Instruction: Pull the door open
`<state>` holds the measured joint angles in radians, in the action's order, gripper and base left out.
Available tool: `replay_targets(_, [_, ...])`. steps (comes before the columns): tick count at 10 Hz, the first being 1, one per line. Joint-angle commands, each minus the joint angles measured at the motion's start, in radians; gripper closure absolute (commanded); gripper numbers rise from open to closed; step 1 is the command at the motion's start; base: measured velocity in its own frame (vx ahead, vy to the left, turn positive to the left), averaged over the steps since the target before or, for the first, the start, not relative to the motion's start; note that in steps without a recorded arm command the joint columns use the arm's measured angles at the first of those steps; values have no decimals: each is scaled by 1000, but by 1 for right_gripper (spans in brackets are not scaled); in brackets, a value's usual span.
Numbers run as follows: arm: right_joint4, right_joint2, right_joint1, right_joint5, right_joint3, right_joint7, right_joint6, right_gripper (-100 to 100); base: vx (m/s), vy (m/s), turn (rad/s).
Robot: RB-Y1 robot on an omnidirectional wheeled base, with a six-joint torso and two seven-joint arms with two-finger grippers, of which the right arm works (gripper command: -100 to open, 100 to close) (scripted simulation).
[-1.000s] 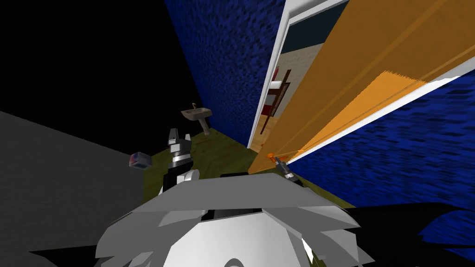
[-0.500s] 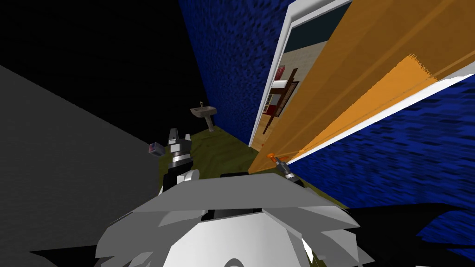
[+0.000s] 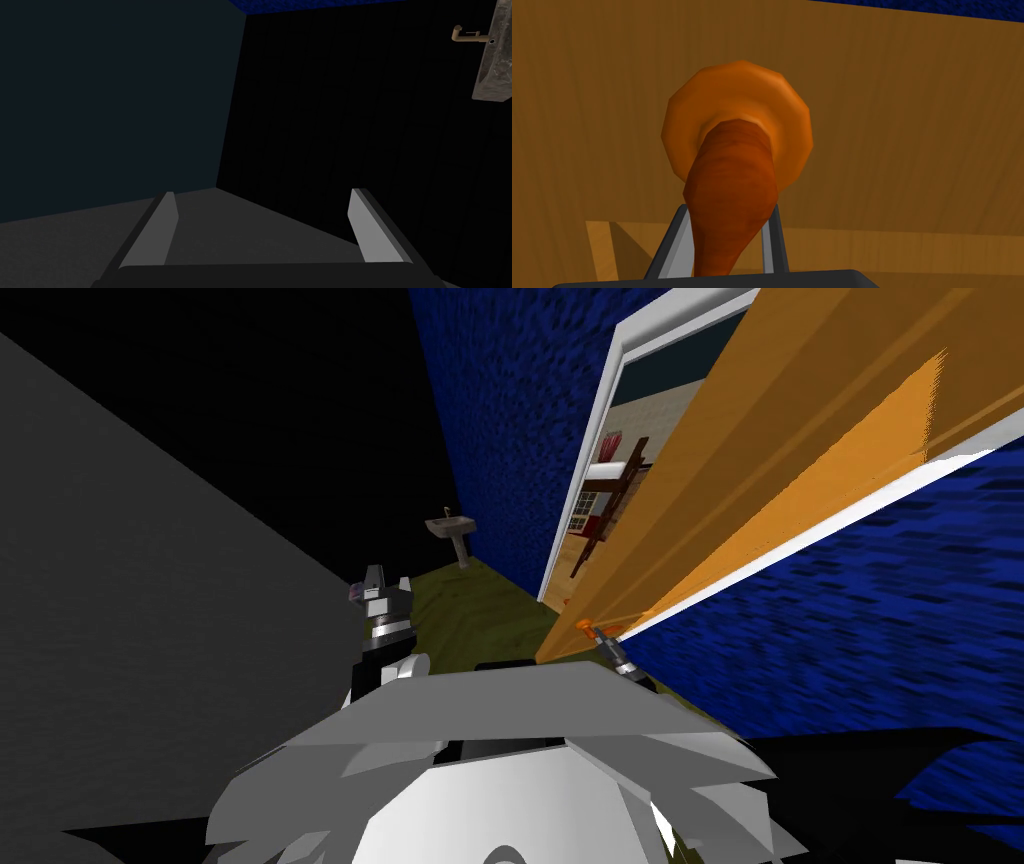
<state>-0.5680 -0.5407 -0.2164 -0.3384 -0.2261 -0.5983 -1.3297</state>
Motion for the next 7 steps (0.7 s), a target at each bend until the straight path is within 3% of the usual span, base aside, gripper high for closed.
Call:
replay_targets(1, [8,-6,4,-2,-8,1,-9,100,-150,-74,114])
replay_targets(3, [13,0,6,-7,-1,-1,-8,100,-102,-35,86])
replay_targets(7, [26,-4,20,-13,-4,-2,-12,100,-179,-67,138])
